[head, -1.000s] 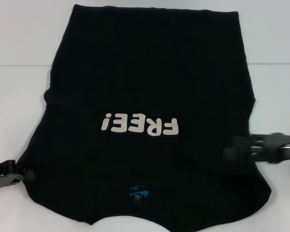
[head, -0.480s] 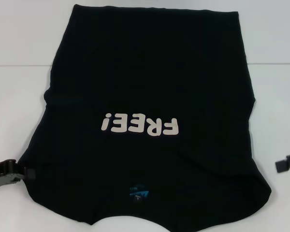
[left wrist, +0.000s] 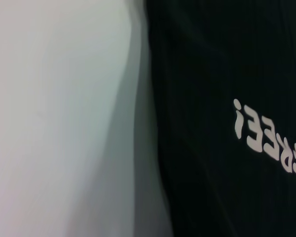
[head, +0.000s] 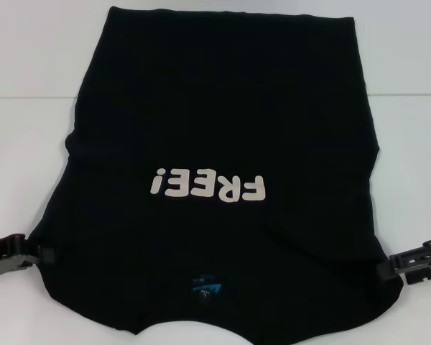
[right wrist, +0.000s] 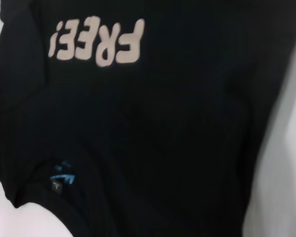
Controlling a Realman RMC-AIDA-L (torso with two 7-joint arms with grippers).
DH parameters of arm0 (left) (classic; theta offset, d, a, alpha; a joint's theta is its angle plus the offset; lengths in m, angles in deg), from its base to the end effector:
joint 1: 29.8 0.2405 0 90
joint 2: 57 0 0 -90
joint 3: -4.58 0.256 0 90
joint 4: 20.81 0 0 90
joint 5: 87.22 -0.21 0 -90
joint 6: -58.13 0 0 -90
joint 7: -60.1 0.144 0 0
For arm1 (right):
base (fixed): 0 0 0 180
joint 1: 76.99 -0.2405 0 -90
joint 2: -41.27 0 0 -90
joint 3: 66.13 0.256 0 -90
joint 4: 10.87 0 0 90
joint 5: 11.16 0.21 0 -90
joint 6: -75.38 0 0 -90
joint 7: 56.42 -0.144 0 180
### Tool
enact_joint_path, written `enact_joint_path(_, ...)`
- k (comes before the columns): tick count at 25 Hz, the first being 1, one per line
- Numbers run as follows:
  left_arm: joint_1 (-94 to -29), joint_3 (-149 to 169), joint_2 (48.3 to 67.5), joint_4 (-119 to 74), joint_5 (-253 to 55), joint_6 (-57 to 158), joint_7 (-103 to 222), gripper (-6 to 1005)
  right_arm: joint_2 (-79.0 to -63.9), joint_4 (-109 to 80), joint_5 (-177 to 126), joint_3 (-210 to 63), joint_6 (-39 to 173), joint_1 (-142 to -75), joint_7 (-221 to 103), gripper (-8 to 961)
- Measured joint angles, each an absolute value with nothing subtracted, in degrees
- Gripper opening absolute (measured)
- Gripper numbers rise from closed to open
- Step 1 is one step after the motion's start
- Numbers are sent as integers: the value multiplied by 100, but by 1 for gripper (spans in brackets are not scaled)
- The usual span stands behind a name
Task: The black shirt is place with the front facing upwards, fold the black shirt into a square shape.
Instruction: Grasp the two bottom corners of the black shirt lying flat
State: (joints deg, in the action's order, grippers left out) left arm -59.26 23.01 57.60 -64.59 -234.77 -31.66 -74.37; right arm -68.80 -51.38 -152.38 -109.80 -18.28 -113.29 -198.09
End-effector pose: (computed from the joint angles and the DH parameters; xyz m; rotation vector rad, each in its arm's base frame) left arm -0.3556 0.3061 0.0634 -1.9958 -1.9792 -0.3578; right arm 0.2993 0.3394 0.0477 -2.3360 1.9100 -0.0246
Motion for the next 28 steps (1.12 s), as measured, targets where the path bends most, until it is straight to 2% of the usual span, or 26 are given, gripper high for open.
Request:
enact_joint_path(11,-5902,2295,5760,-6458,-23426,-3186,-7436,23,-7049,-4936,-15251,-11396,-1439,-11446,-19796,882)
enact_joint_path(21,-5859,2286,5767,-6462,-23361,-3196,-7429,23,-7143,-4936,-15258,-11445,-1366,-11478,-19773,791)
enact_joint_path(28,-5845,2282,5778,-6467,-23294,-3221,-7392,24,-7156,-4955,-15257,-11556,-1258,-11492,-19755,728)
